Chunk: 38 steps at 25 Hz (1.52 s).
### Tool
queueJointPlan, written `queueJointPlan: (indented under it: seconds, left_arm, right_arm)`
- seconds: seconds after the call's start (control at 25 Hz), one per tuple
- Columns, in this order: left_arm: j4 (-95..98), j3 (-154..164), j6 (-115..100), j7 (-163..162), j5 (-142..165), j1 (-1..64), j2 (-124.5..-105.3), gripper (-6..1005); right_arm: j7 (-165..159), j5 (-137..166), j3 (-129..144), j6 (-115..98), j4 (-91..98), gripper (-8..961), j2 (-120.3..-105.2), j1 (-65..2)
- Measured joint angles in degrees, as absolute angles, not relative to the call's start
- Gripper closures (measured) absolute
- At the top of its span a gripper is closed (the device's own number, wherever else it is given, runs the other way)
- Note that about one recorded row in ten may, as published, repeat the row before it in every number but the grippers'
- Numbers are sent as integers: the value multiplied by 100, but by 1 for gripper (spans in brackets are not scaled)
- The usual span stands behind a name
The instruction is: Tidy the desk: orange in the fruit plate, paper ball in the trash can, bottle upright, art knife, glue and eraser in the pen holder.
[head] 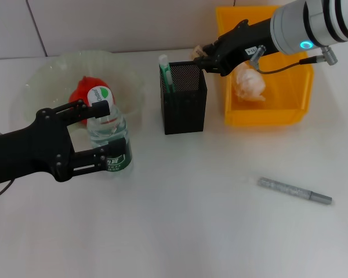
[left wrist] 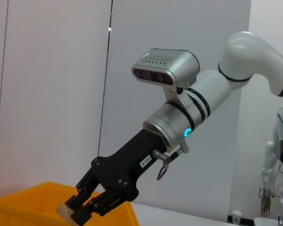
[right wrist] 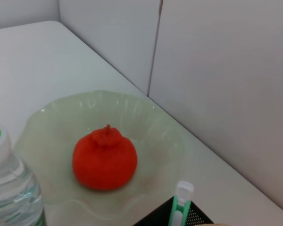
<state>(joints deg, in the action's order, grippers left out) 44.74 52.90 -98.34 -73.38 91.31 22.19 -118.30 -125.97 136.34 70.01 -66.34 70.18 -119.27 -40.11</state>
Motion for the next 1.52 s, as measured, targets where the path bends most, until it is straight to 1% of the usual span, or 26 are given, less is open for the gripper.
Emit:
queueJointPlan:
  seconds: [0.44,0.92,1.52]
  left_arm:
    - [4474,5290,-9843,-7363,9131,2228,-11823,193]
    - [4474,5290,-9845,-7361,9132,2217,-11821,193]
    - [4534,5291,-9879,-7355,9132,2192,-11830,193]
  right_arm:
    - [-12207,13202,7014,-6160,6511,715,-11918,-4040]
    - [-11877,12970,7014,-5878,5864,716,-11920,-4219]
    - [-11866,12949,7073,-5669,5705,716,-11927,-4324]
